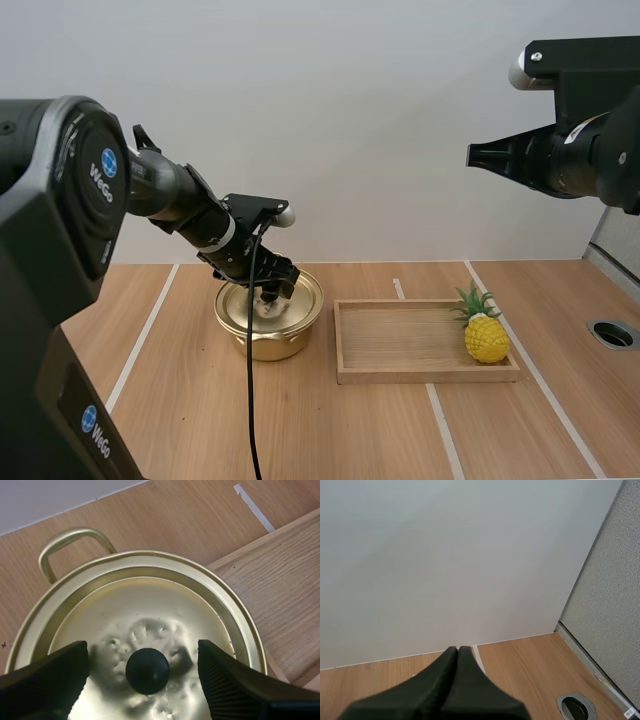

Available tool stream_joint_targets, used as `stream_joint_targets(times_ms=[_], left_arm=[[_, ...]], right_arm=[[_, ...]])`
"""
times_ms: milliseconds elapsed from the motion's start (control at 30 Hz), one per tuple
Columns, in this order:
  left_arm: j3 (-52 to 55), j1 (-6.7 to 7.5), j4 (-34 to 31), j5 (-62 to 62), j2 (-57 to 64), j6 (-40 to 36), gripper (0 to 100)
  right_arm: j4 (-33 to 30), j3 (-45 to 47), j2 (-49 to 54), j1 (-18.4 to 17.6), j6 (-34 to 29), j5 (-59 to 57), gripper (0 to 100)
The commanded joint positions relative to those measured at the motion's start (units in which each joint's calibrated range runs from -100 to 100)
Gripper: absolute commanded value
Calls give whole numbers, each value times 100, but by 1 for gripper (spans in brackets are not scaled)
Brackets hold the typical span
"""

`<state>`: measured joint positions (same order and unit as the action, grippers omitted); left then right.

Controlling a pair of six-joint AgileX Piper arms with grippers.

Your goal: Open the pot, put the pineapple inside, and close it

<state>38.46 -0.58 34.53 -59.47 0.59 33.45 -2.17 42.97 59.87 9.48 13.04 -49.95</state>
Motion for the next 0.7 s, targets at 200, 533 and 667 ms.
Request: stream_joint_targets(times_ms=[200,533,667], left_arm=[[5,20,-104,-216,17,-241,17],[-8,20,-92,72,44,-318,0],[-8,20,17,847,305,-318,0]], right_arm=[[-1,-2,30,25,37,37,0],[-11,-2,30,25,37,38,0],[-11,-2,30,25,37,38,0]])
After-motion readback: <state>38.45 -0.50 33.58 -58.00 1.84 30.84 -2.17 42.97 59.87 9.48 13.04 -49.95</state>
